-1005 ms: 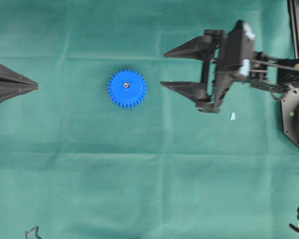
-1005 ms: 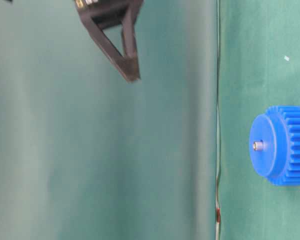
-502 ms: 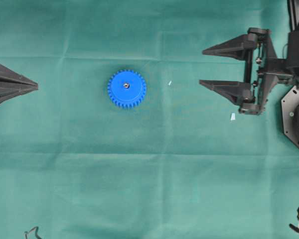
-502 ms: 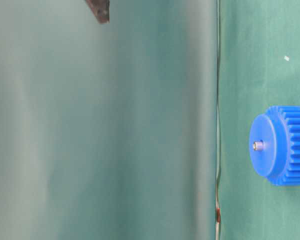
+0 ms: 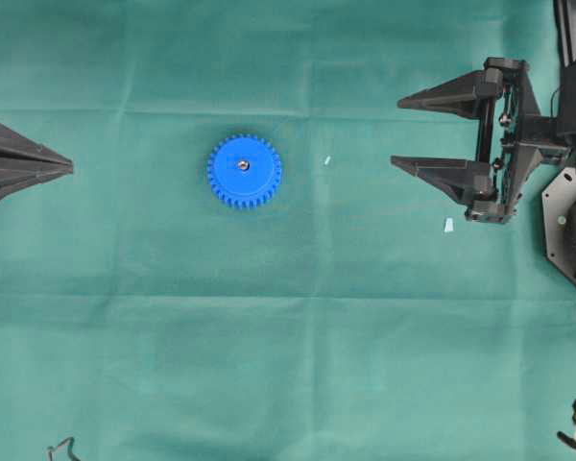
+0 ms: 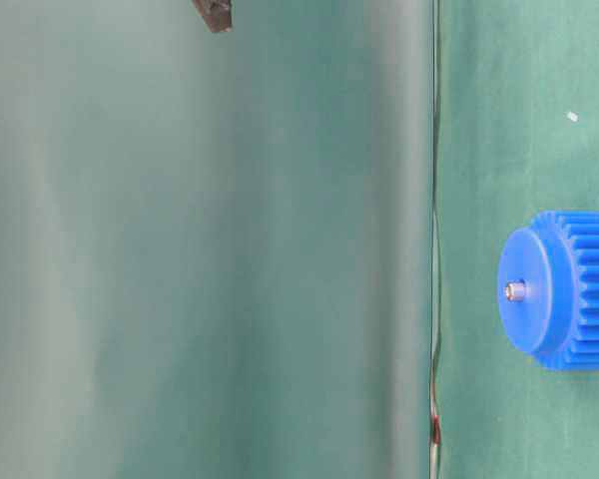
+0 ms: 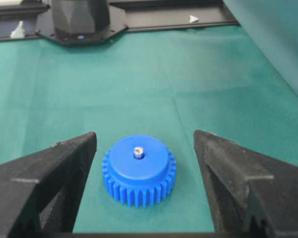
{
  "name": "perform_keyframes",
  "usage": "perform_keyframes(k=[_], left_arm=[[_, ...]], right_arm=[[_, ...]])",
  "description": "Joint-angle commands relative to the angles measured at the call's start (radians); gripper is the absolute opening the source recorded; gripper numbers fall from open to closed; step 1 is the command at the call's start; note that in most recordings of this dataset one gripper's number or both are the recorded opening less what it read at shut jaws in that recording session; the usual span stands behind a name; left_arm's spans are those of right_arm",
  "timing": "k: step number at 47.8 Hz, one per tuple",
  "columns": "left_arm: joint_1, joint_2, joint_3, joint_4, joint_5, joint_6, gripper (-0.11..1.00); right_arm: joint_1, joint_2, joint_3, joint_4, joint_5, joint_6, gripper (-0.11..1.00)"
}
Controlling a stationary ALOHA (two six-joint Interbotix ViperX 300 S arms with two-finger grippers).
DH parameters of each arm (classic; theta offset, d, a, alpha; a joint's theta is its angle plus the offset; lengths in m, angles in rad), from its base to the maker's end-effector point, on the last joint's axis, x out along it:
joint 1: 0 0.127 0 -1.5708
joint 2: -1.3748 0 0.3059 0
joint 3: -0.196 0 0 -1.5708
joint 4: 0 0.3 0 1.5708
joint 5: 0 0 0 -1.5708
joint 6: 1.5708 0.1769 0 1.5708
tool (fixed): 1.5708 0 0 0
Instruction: Insert the shaft into the center hole of the gear.
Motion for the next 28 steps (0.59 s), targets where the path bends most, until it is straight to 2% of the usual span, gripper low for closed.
perform_keyframes(k=[1, 28], left_arm=[[0.002, 0.005, -0.021, 0.003, -0.005, 0.000, 0.00], [0.002, 0.005, -0.021, 0.003, -0.005, 0.003, 0.00]], right_arm=[[-0.002, 0.000, -0.009, 0.000, -0.015, 0.002, 0.80], [-0.002, 0.018, -0.012, -0.002, -0.044, 0.000, 0.80]])
